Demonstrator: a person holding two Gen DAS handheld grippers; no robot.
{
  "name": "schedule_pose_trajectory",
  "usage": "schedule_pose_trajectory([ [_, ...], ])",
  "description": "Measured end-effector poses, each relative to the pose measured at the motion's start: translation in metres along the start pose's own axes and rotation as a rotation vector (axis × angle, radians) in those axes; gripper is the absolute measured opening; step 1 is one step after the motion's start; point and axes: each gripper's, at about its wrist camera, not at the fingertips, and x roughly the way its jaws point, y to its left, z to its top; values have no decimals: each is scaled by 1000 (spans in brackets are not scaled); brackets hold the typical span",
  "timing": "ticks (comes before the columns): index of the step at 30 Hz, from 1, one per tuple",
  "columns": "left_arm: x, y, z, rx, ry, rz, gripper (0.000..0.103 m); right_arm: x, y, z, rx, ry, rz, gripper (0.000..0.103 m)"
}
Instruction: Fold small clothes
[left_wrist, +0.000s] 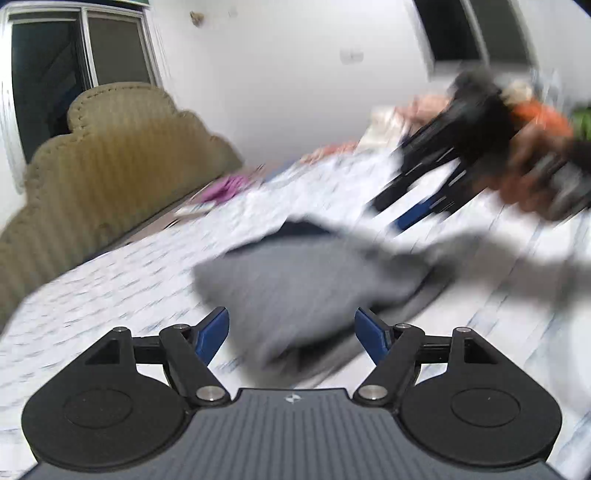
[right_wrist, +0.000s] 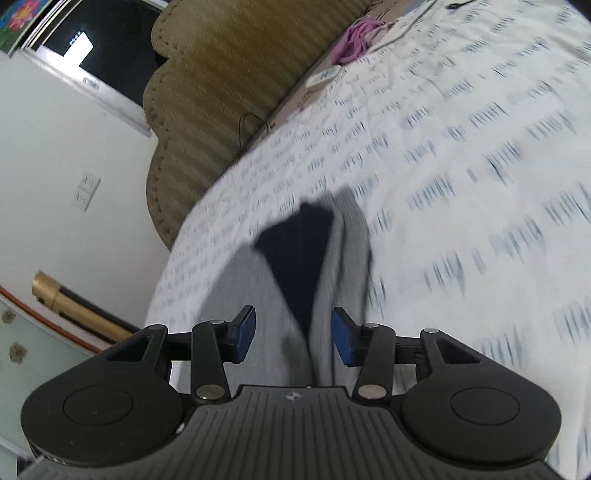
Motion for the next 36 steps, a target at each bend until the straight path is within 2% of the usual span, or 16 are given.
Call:
schedule_pose_trajectory([
  [4, 21, -3, -7, 15, 37, -7, 75, 4, 5, -27, -32, 56, -45, 47],
  [7, 38, -16, -10, 86, 51, 22, 75, 15, 7, -34, -29, 84, -75, 46],
  [8, 43, -18, -8, 98, 66, 40, 76, 18, 9, -36, -49, 93, -80, 42],
  [9, 46, -20, -5, 100, 82, 46, 73, 22, 11, -37, -68, 104, -99, 25],
  [10, 48, -18, -2, 89, 92, 34, 64, 24, 13, -39, -75, 117, -121, 14],
  [11, 49, -15, 0, 69, 109, 18, 34, 23, 14, -40, -83, 112, -119, 14],
  [12, 51, -10, 4, 43, 134, -4, 22, 19, 18, -41, -103, 97, -112, 14],
  [15, 49, -1, 4, -29, 186, -25, 15, -1, 29, -40, -144, 53, -126, 12],
  [18, 53, 14, -9, -177, 229, -68, 15, 1, 6, -49, -103, 82, -198, 12],
  [20, 56, 15, -7, -204, 238, -63, 15, 3, -6, -56, -54, 65, -149, 15],
  [23, 47, 17, -3, -238, 237, -68, 18, -3, -5, -54, -7, 30, -73, 29],
  [25, 39, 15, -2, -205, 244, -72, 25, -6, -2, -50, -8, 27, -65, 37],
  [28, 32, 12, 2, -160, 202, -33, 51, -15, 1, -43, -14, 10, -54, 39],
  [29, 33, 11, 5, -147, 178, -7, 65, -16, 1, -42, -15, 11, -55, 39],
  [30, 31, 9, 7, -135, 150, 22, 69, -13, 2, -42, -16, 17, -66, 39],
  [36, 45, -13, 16, 20, 52, 58, 69, 8, 11, -56, -62, 67, -99, 32],
])
